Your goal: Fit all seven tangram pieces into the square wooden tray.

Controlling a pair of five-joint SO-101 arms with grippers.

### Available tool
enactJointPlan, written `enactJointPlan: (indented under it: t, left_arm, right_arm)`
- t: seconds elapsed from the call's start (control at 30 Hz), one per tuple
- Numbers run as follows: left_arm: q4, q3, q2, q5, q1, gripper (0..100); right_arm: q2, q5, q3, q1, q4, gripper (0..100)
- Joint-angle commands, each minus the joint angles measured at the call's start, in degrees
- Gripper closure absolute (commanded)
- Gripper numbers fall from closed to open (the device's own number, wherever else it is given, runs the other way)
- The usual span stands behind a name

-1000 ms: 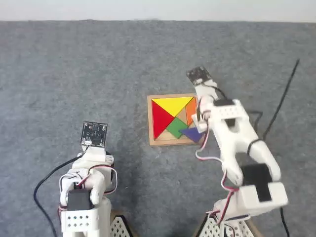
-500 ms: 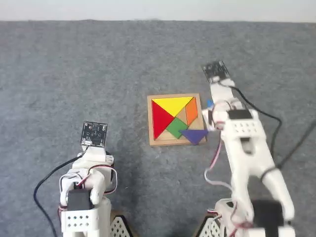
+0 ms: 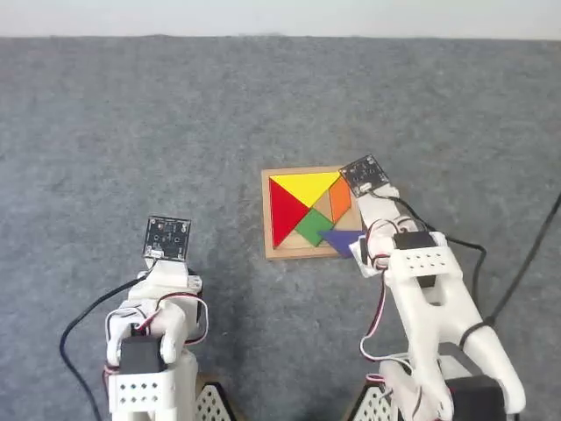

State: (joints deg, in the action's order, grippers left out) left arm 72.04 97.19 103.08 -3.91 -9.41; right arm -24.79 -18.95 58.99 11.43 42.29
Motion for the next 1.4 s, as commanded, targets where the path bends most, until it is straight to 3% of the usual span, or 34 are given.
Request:
enactJointPlan:
  t: [0.0, 0.47, 1.37]
  left_arm:
    - [0.2, -0.7, 1.0, 0.0, 0.1, 98]
    - [0.2, -0.7, 1.0, 0.0, 0.1, 98]
    - [0.2, -0.7, 1.0, 0.0, 0.1, 98]
  right_arm:
    - [-2.7, 0.3, -0.6, 0.5, -1.5, 99.2]
    - [10.8, 0.2, -9.0, -3.0, -3.5, 99.2]
    - [24.2, 0.2, -27.2, 0.6, -2.9, 99.2]
